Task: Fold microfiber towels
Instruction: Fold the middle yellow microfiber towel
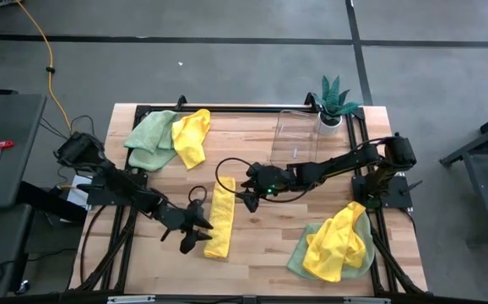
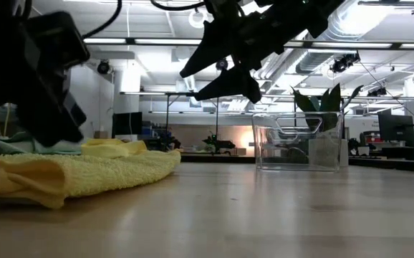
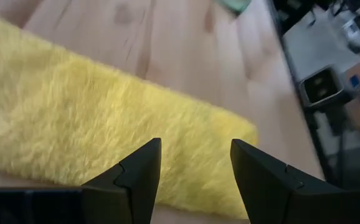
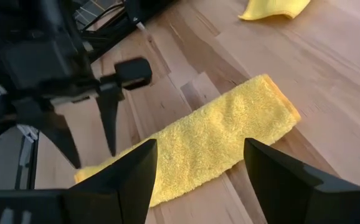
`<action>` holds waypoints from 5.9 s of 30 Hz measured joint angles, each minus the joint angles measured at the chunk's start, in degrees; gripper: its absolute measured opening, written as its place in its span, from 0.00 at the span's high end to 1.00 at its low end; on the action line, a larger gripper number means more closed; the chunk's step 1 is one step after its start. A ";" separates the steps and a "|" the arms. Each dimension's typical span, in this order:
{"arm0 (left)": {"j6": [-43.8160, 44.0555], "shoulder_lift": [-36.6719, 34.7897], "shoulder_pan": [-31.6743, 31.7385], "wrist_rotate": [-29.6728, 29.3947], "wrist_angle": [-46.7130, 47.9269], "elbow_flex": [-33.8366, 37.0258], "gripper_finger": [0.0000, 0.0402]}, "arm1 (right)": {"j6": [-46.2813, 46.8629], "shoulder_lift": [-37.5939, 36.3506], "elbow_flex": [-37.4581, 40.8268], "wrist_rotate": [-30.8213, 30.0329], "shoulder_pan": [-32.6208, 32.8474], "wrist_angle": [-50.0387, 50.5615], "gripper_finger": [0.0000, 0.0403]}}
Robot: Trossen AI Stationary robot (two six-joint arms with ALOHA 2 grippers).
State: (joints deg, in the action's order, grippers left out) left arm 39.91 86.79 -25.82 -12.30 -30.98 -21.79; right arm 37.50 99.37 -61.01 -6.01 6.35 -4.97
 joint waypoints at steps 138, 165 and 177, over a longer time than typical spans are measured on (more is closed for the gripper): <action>-19.03 -4.72 8.24 -0.52 36.62 -20.20 1.00 | -9.27 16.24 -3.10 -22.80 17.94 -15.87 0.42; -18.87 -4.72 8.24 -0.75 36.63 -20.20 1.00 | -8.80 16.24 -3.11 -18.43 17.99 -16.26 0.75; -13.77 -4.72 7.71 0.12 36.65 -20.20 1.00 | -2.36 16.24 -3.13 -12.72 17.62 -18.47 0.99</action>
State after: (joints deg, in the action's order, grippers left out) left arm 26.13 82.06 -18.11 -12.19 5.67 -42.00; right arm 35.14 115.61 -64.14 -18.73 23.97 -23.44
